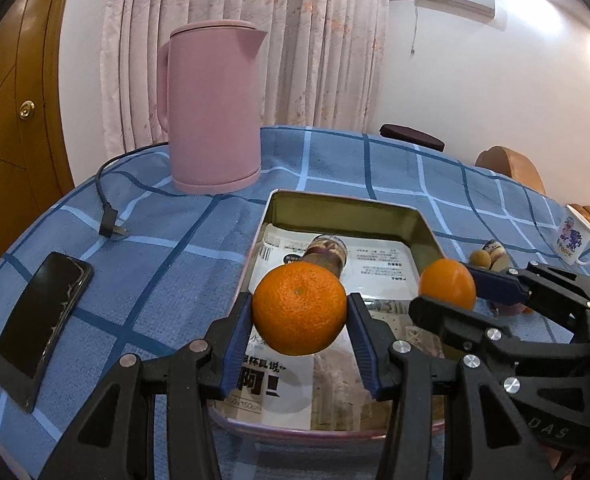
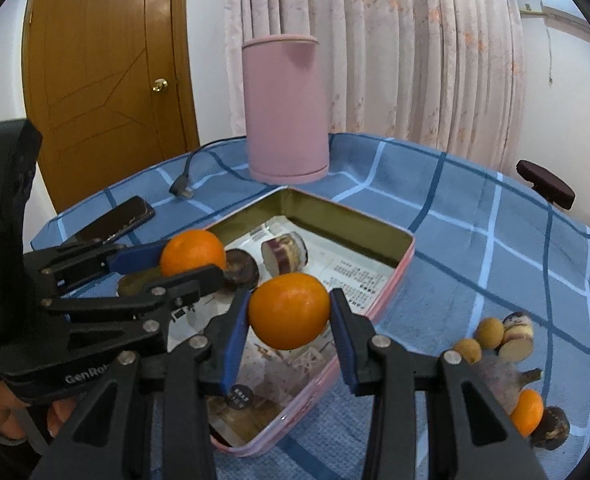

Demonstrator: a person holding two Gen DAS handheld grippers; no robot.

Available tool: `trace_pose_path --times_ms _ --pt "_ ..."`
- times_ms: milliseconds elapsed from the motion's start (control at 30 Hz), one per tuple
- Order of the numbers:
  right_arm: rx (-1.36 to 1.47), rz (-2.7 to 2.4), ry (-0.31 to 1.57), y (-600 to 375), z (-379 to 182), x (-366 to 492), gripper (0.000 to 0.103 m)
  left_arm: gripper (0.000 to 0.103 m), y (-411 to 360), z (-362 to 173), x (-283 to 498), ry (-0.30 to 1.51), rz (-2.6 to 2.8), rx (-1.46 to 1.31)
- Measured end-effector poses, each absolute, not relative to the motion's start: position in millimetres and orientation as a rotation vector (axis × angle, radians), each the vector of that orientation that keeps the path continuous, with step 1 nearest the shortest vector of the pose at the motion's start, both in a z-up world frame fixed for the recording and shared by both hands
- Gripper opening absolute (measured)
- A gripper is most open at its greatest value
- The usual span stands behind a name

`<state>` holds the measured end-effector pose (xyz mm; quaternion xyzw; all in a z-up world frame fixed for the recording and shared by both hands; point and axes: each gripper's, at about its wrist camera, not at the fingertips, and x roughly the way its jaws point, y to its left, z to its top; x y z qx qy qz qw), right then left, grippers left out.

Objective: Organize fruits
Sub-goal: 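Carry both oranges over the tin box and open both grippers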

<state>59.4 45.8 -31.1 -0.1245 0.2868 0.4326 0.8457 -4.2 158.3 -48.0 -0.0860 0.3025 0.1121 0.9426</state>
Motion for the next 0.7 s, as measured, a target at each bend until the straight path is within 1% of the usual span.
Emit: trace_pose_path --times_ms 300,467,533,600,700 --pt "-0.253 0.947 0.646 49.2 -39.2 61.5 0.043 0.050 160.7 -48.3 -7.6 0.614 0.227 -0.182" --pt "-0.227 0.953 0.636 43.3 -37.4 60.6 0.050 0.052 160.9 -47.1 -7.7 0.621 0.229 -0.200" --pt "-0.223 0.948 0.626 40.3 -35.1 58.8 0.054 0.055 160.5 -46.0 -8.5 0.617 0.226 -0.208" --pt "-0.209 0.940 0.614 33.2 -31.3 58.1 0.057 0.063 158.7 -43.1 -9.7 0.609 0.227 -0.221" --pt "-0.177 0.921 0.597 21.0 -25.4 59.5 0.066 0.071 154.9 -38.2 -11.7 0.586 0.221 -0.225"
